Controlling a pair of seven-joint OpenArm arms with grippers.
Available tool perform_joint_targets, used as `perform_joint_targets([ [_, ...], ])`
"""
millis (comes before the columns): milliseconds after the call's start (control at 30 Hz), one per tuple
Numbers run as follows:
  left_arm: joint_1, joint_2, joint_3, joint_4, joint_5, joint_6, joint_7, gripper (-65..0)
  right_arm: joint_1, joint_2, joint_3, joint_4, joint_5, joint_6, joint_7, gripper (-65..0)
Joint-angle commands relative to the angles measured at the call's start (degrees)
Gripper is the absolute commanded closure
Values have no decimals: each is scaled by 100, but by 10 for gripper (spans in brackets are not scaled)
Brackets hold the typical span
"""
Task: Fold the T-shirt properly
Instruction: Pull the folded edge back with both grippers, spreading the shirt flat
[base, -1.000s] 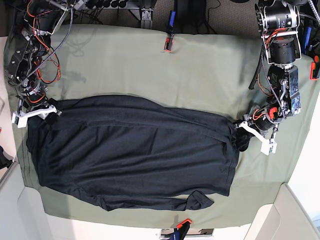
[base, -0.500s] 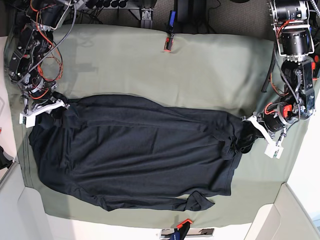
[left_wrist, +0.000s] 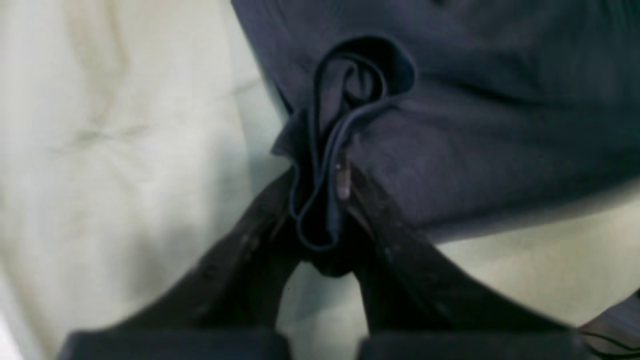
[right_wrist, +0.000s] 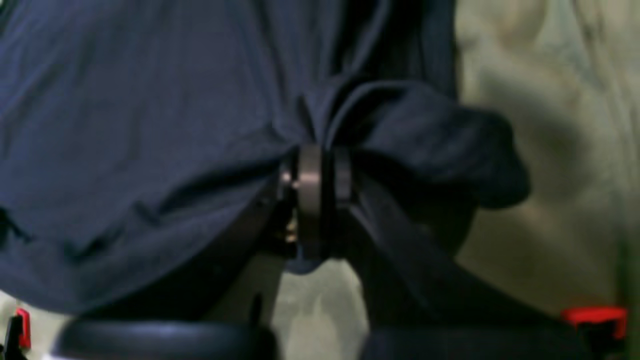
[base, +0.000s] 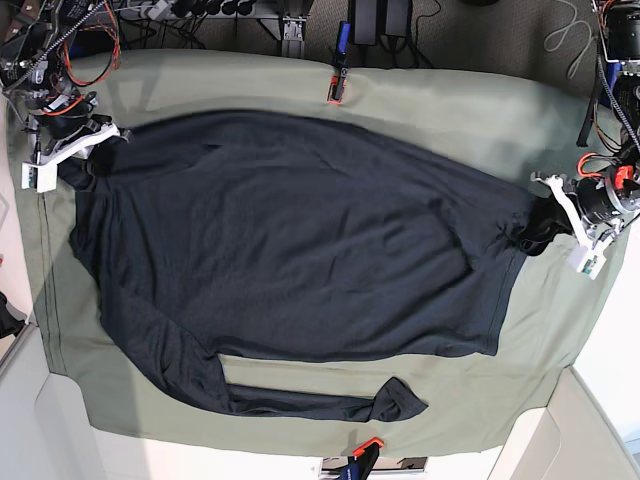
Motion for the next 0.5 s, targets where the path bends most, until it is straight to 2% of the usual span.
perform_joint_targets([
  [0,17,-144,-131,118,-7,-17,-50,0,-72,142,35,168,48,11,151,0],
  [367,962,-140,-275,177,-2,-52,50,0,-662,776,413,247,96,15,146,0],
  [467,1121,-136,-275,177,-2,-131,46,0,-734,898,509,247,98,120,149,0],
])
